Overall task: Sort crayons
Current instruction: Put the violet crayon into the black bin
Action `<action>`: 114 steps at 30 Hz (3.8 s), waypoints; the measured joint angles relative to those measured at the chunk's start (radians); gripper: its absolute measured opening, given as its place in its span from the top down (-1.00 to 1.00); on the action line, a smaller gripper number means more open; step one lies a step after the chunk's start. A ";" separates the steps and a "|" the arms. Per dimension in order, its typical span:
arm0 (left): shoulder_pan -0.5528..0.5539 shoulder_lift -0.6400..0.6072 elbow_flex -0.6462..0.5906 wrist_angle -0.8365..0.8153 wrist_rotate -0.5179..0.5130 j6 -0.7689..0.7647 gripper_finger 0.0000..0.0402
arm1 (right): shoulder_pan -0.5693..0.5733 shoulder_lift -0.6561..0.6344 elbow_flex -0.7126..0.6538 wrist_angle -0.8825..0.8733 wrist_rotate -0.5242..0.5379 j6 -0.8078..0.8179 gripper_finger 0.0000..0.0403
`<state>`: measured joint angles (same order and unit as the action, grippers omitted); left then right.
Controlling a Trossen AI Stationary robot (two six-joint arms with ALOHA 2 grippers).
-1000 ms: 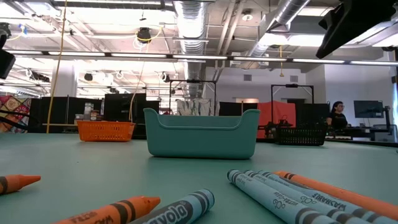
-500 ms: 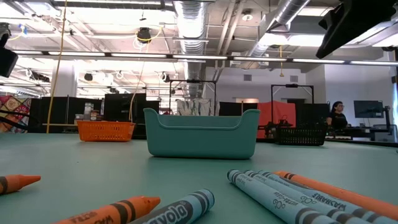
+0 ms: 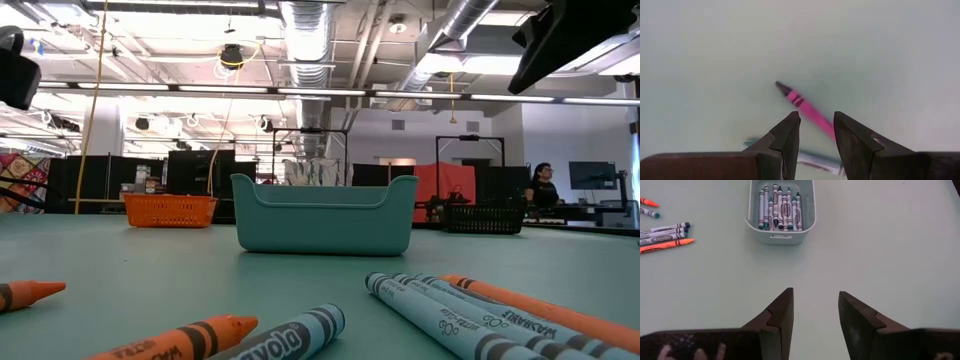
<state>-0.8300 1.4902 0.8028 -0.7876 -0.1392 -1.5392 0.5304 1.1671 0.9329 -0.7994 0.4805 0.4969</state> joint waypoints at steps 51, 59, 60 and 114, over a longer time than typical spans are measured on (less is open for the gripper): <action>0.214 -0.031 -0.021 0.530 -0.160 0.488 1.00 | 0.000 0.000 0.000 -0.001 0.045 -0.053 0.27; 0.378 -0.091 0.106 0.504 -0.219 0.962 1.00 | 0.000 0.000 0.000 0.029 0.045 -0.052 0.27; 0.400 -0.093 0.119 0.506 -0.224 1.021 1.00 | 0.000 0.000 0.000 0.042 0.045 -0.053 0.27; 0.644 -0.098 0.251 1.180 0.336 1.966 1.00 | -0.152 0.313 0.147 1.112 -0.144 -0.866 0.40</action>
<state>-0.1864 1.3918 1.0542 0.3922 0.1970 0.4263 0.3782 1.4805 1.0803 0.3124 0.3363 -0.3692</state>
